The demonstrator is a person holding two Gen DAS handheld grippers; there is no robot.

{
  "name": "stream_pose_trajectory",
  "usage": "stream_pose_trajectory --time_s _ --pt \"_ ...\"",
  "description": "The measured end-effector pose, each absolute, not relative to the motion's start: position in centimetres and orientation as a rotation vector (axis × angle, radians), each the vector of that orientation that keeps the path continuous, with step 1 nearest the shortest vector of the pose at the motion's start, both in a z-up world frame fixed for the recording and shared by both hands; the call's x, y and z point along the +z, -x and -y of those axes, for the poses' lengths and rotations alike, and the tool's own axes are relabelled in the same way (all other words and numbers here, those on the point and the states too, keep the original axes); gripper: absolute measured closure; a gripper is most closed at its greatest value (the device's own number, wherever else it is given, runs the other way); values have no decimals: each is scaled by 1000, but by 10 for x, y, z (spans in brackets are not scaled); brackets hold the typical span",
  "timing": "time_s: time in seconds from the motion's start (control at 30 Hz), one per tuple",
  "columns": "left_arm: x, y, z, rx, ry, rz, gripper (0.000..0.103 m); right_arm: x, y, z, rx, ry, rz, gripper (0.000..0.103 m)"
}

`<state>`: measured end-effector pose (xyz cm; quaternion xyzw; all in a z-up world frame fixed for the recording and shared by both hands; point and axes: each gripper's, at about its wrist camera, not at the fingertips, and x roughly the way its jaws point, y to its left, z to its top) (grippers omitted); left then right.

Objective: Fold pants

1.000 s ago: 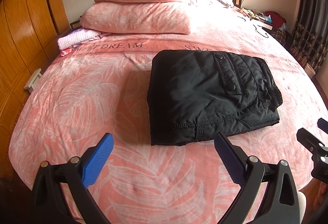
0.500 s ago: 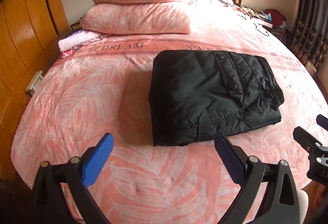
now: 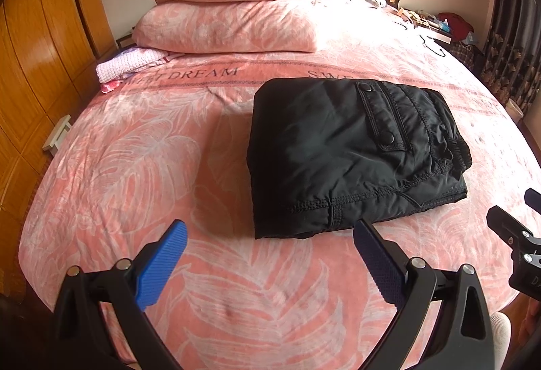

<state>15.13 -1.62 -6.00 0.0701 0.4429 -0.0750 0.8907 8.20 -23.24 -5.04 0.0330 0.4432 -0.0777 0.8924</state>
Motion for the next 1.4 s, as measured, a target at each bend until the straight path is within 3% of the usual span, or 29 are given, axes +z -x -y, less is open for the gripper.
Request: stream_pose_trajectory --time_s 1.4 --pt "-67 -154 16 -189 -124 -932 4 -58 -80 235 -172 -78 -935 3"
